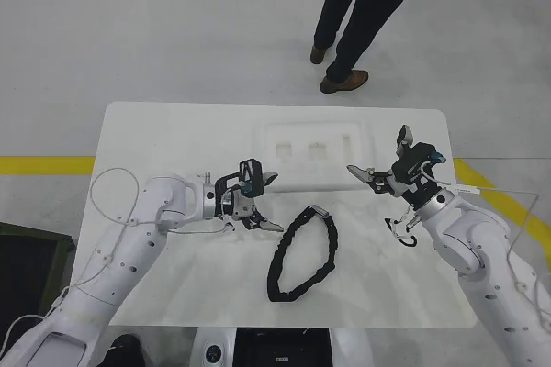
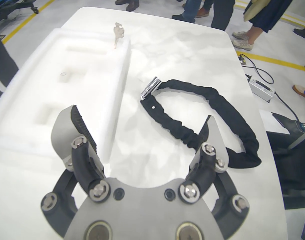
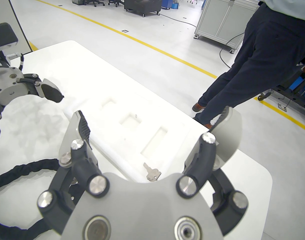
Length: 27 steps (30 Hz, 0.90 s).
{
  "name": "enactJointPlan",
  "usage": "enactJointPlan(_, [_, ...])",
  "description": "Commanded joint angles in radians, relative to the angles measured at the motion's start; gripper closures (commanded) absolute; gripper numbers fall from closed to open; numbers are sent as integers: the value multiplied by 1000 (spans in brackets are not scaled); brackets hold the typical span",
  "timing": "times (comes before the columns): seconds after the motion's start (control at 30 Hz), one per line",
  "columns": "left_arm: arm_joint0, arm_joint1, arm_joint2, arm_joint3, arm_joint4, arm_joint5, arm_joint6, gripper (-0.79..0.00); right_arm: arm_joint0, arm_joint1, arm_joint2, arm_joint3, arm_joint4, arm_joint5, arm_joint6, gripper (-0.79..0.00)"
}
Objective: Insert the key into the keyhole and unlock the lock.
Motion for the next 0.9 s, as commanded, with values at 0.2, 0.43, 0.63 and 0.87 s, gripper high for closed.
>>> enactJointPlan(0.2, [-124,-22,210,101,91,0,157,-785,-26,0,18,9,38,-46,-10,-785])
enactJointPlan(0.43, [-202,-47,315,164,204,0,315,-785,-79,14,110,20,27,-188,-14,-785])
enactJointPlan(0.63, [-248,-78,374,223,281,4,410,-785,-134,24,178,15,18,-272,-16,-785])
enactJointPlan(0.87, [-277,-114,420,280,366,49,516,-785,-178,27,217,2,3,-278,-15,-785])
